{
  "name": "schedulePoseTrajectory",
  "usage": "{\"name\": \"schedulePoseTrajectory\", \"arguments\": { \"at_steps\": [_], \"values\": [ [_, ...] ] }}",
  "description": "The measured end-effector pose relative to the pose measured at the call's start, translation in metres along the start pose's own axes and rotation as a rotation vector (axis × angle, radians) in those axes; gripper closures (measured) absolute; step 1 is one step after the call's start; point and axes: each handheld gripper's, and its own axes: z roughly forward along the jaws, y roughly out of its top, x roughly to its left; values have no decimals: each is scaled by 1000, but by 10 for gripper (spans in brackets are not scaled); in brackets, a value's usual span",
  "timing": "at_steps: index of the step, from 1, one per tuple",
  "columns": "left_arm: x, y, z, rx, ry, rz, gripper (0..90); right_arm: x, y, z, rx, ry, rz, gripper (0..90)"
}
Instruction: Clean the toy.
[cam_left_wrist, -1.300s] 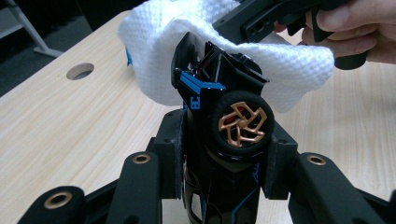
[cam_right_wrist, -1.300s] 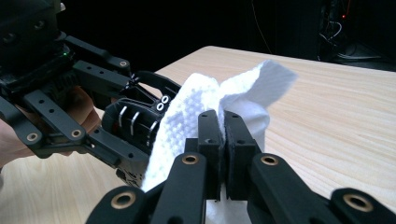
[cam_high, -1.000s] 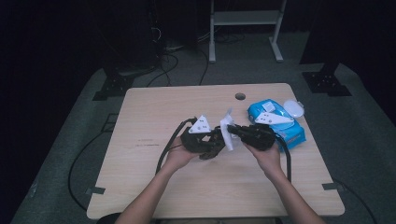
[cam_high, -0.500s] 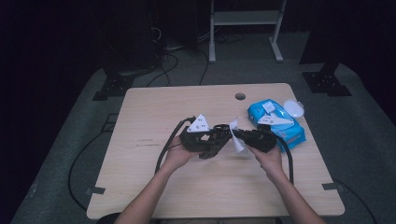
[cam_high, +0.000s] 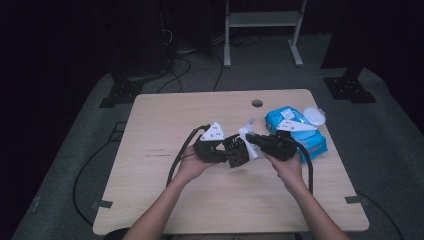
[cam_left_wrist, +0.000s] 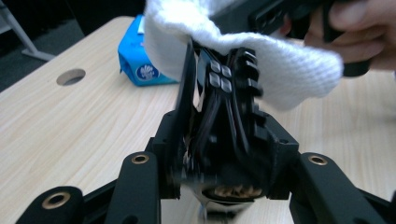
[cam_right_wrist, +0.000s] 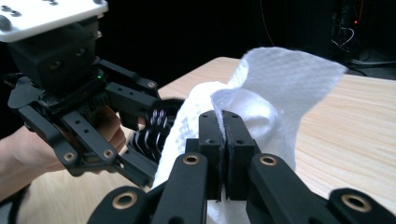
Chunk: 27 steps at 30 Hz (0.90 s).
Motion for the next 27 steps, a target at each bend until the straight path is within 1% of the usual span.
{"name": "schedulePoseTrajectory", "arguments": {
  "at_steps": [2, 4, 5, 7, 10, 11, 12, 13, 15, 17, 18, 20, 24, 25, 26, 27],
  "values": [
    [1, -5, 3, 16, -6, -10, 579, 2, 0, 3, 14, -2, -11, 869],
    [2, -10, 8, 48, -4, -9, 578, 4, -4, 9, 42, 1, -26, 869],
    [2, -13, 8, 46, -5, -13, 578, 4, -4, 9, 42, 1, -26, 869],
    [4, -17, 7, 40, -19, -33, 578, 8, -6, 13, 44, 3, -41, 869],
    [6, -22, 4, 46, -23, -42, 577, 13, -8, 21, 55, 15, -56, 869],
    [6, -23, 3, 49, -23, -49, 577, 13, -8, 21, 55, 15, -56, 869],
    [5, -27, 0, 59, -25, -50, 577, 15, -8, 23, 59, 17, -58, 869],
    [5, -29, -1, 63, -25, -50, 578, 18, -9, 27, 72, 24, -66, 869],
    [4, -35, -5, 79, -16, -47, 579, 22, -11, 32, 89, 26, -87, 869],
    [3, -41, -8, 98, 2, -42, 579, 26, -13, 39, 110, 28, -109, 867],
    [2, -44, -9, 103, 6, -50, 580, 29, -15, 42, 120, 29, -115, 867],
    [2, -51, -11, 121, 12, -48, 582, 32, -19, 48, 140, 23, -140, 867],
    [4, -65, -13, 156, 5, -71, 583, 33, -28, 59, 172, 33, -142, 866],
    [5, -68, -13, 165, 3, -69, 583, 34, -31, 63, 182, 31, -150, 866],
    [5, -71, -13, 166, 0, -82, 583, 35, -32, 65, 187, 27, -151, 866],
    [6, -73, -14, 183, -2, -77, 583, 36, -34, 67, 195, 23, -156, 866]
  ]
}}
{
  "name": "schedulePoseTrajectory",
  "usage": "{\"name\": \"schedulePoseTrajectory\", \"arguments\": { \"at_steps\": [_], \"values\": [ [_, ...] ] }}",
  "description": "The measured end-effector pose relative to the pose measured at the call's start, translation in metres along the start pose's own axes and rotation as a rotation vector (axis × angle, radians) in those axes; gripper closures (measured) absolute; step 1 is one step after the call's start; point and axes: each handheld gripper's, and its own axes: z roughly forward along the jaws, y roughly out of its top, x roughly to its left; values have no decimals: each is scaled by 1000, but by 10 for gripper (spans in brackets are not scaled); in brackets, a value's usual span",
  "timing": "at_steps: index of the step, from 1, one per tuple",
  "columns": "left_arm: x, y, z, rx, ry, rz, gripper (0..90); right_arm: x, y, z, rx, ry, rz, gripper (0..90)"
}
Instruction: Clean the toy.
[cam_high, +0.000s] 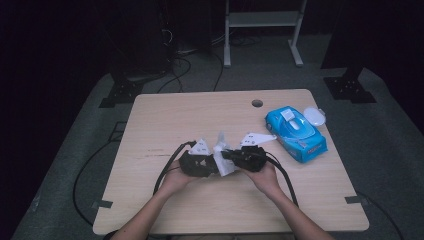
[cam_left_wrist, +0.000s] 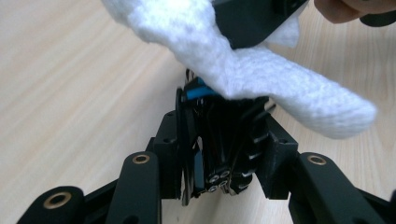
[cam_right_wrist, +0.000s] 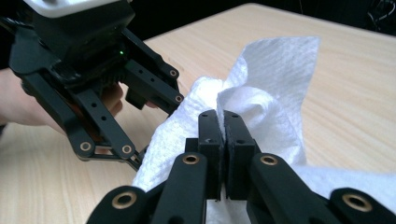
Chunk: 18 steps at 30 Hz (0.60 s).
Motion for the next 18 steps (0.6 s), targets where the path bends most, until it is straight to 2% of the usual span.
{"name": "schedulePoseTrajectory", "arguments": {
  "at_steps": [4, 7, 9, 13, 15, 18],
  "values": [
    [0, -6, 2, 22, 1, 0, 582, 2, -5, 8, 16, 10, 12, 866],
    [-1, -9, 3, 35, -5, 5, 580, 6, -6, 12, 28, 2, -14, 866],
    [-3, -9, 3, 22, -4, 0, 577, 9, -8, 15, 58, -2, -32, 866],
    [-4, -7, 4, 34, 4, 19, 580, 8, -10, 16, 47, 0, -19, 866],
    [-4, -7, 4, 36, 6, 24, 581, 7, -9, 14, 55, -9, -36, 866],
    [-4, -7, 4, 36, 8, 29, 581, 0, -10, 5, 62, -58, -47, 866]
  ]
}}
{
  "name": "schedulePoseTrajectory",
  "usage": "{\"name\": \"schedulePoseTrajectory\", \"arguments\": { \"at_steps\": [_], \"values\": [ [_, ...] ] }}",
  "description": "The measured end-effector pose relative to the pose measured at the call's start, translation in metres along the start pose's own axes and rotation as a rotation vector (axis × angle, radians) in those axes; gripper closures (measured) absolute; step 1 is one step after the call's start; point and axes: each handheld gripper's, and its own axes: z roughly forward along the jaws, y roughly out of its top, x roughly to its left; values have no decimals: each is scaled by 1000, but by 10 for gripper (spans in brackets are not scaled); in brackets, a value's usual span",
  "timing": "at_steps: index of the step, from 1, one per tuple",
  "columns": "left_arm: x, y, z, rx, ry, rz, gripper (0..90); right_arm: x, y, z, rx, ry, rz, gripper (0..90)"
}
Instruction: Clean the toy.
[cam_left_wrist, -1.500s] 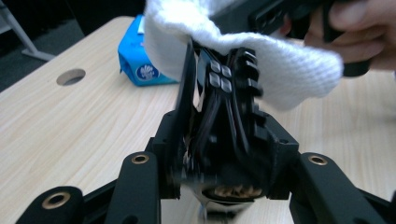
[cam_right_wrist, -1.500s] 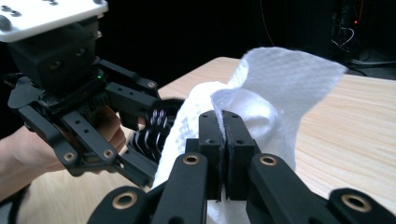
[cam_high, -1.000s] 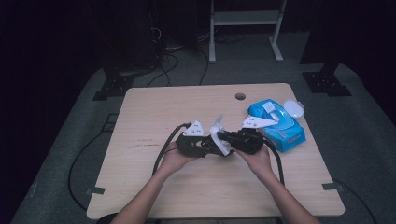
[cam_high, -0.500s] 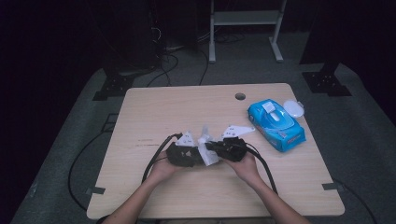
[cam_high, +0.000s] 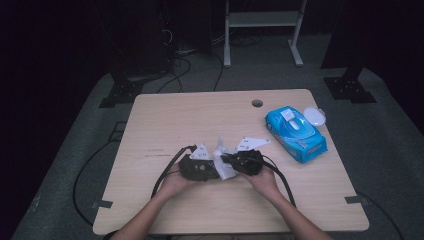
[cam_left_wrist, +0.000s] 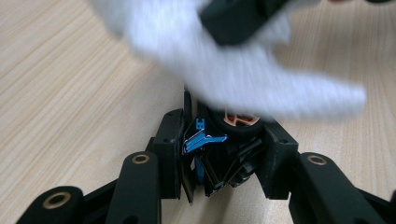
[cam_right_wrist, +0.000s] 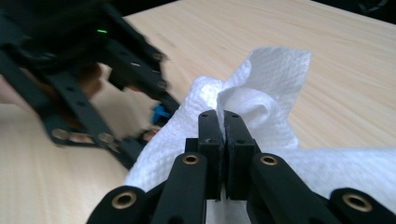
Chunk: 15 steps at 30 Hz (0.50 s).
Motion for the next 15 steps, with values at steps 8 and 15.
{"name": "schedulePoseTrajectory", "arguments": {
  "at_steps": [8, 15],
  "values": [
    [0, 1, 1, 0, -1, 1, 582, -31, -13, -27, -3, -73, 57, 865],
    [0, 2, 2, 2, -3, 1, 582, -55, -27, -47, -11, -136, 118, 864]
  ]
}}
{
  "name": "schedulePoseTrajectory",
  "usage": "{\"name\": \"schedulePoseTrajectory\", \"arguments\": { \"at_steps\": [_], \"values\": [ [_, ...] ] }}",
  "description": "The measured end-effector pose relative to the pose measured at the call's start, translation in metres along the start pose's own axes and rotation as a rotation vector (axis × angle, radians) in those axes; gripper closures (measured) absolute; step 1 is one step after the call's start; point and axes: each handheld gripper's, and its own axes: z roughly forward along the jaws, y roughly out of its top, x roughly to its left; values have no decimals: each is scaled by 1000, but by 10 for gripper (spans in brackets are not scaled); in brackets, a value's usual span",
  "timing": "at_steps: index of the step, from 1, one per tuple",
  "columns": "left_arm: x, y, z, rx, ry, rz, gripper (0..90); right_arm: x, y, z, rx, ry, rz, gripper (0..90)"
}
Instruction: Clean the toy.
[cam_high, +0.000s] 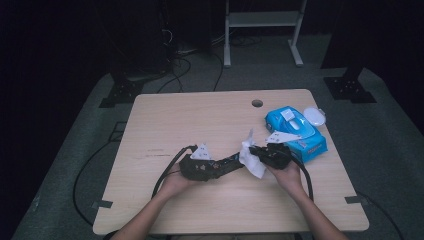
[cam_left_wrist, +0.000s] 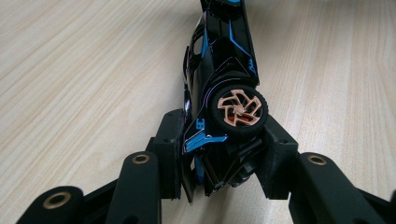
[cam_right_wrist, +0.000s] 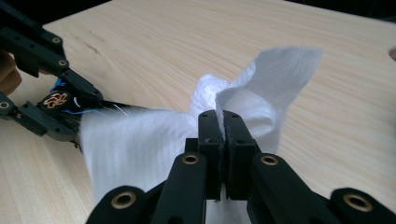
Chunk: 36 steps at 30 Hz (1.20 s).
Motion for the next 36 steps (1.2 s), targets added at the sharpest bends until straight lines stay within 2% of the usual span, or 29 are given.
{"name": "schedulePoseTrajectory", "arguments": {
  "at_steps": [3, 7, 14, 18, 24, 29, 31, 35, 36],
  "values": [
    [1, 1, 1, 3, -1, -5, 578, -6, -4, -6, -7, 3, 31, 864],
    [0, 6, 2, -9, -6, -3, 544, -8, -4, -11, -5, 8, 25, 864],
    [-1, 32, 11, -4, -2, 20, 488, -6, -6, -16, -5, 20, 22, 864],
    [-3, 46, 23, 24, 4, 30, 482, -7, -7, -18, -8, 23, 26, 864],
    [-1, 60, 46, 119, 4, 31, 492, -8, -11, -16, 3, 39, 32, 864],
    [-1, 67, 55, 200, -6, 3, 510, -10, -12, -15, 7, 44, 43, 864],
    [-1, 71, 57, 226, -13, 6, 517, -11, -13, -14, 11, 47, 49, 864],
    [-1, 76, 63, 271, 9, 24, 563, -12, -13, -13, 12, 53, 62, 863],
    [-1, 77, 63, 279, 9, 14, 568, -12, -13, -13, 13, 55, 62, 863]
  ]
}}
